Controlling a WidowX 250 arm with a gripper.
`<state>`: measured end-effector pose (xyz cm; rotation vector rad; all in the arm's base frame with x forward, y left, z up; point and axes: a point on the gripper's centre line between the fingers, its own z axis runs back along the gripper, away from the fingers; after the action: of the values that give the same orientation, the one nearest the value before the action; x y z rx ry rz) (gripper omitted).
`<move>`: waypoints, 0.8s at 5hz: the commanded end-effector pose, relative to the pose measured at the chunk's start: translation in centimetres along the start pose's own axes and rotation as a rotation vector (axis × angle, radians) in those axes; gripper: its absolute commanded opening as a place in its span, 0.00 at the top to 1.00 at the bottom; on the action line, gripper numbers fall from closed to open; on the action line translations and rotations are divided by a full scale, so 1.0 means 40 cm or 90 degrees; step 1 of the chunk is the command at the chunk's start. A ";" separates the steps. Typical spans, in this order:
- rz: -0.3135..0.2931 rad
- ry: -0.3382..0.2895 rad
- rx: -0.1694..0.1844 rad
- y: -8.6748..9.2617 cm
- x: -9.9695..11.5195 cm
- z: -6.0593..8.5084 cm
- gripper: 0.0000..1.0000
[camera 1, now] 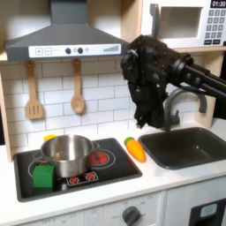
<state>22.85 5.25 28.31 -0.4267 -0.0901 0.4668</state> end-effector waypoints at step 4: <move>-0.238 0.038 0.146 0.087 -0.181 0.009 1.00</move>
<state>14.83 5.00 27.26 -0.1863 -0.0518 0.0940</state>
